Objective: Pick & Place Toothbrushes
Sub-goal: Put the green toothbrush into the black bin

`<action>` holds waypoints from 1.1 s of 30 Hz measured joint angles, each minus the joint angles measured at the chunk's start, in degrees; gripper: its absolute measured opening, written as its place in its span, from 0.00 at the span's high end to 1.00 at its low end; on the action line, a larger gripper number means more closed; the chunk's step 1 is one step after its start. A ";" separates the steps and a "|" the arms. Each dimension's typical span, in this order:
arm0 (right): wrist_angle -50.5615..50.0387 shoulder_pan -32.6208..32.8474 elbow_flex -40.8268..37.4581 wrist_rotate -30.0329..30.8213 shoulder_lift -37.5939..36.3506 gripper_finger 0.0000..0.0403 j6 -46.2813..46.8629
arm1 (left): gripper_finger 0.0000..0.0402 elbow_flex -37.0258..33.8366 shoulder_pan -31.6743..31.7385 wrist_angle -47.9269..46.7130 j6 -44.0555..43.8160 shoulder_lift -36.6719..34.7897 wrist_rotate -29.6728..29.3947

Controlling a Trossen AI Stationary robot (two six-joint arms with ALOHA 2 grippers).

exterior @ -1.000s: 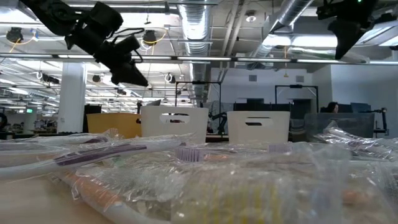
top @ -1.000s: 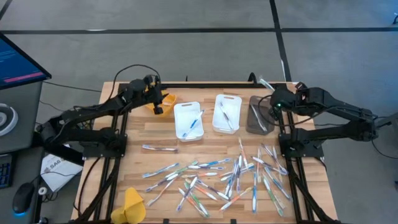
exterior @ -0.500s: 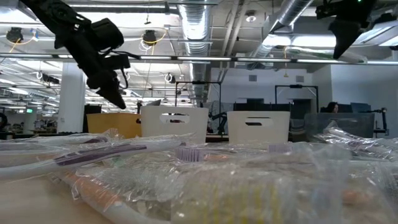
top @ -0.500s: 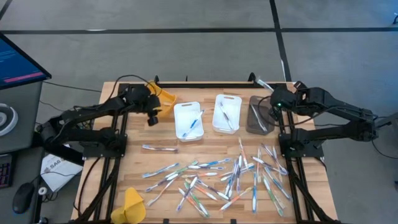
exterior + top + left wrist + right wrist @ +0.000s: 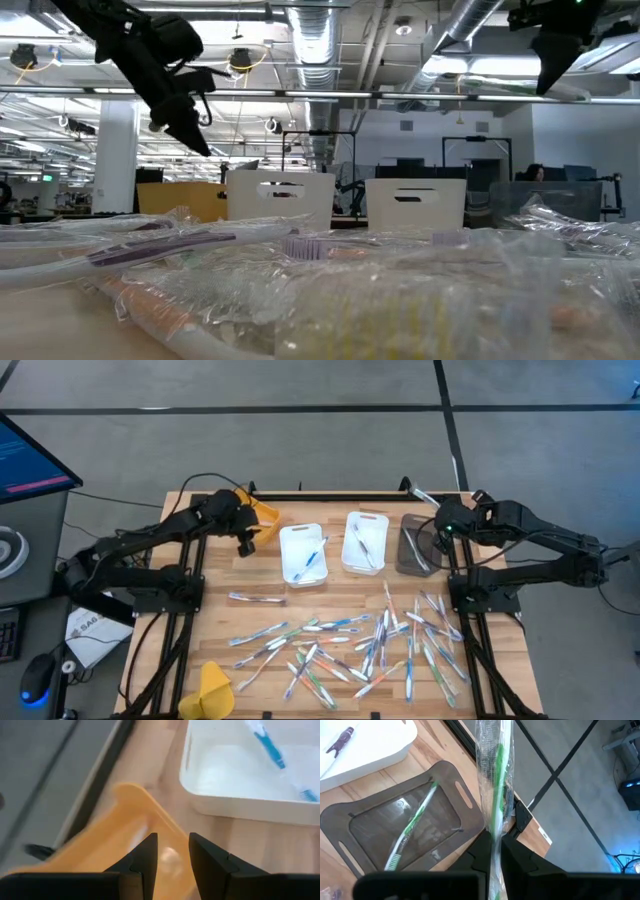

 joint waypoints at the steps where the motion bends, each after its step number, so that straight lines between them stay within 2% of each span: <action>1: 0.00 0.00 0.00 0.00 0.00 0.94 0.02 | 0.74 0.10 0.01 0.74 0.88 -0.10 -1.71; 4: 0.00 0.00 0.00 0.02 0.01 0.96 0.00 | 0.74 0.14 0.06 1.28 1.14 0.40 -5.24; 7: 0.00 0.02 0.00 0.07 0.01 0.96 -0.01 | 0.74 -0.23 0.06 1.25 0.99 3.00 -5.46; 13: 0.00 0.04 0.02 0.13 0.02 0.93 -1.31 | 0.74 -0.25 -0.20 0.77 0.65 12.68 -1.89; 18: -0.04 0.02 0.02 0.13 0.02 0.94 -1.33 | 0.74 -0.27 -0.28 -3.01 0.56 15.00 -1.35; 22: -0.04 0.00 0.02 0.15 0.02 0.96 -1.53 | 0.74 -0.31 -0.29 -5.84 0.53 12.30 0.38; 27: 0.06 0.00 0.02 0.15 0.02 0.94 -1.95 | 0.74 -0.31 -0.29 -8.38 1.24 5.05 0.41; 33: 0.16 -0.16 0.04 0.14 0.02 0.94 -1.95 | 0.74 -0.29 -0.17 -8.47 4.25 -4.63 -5.01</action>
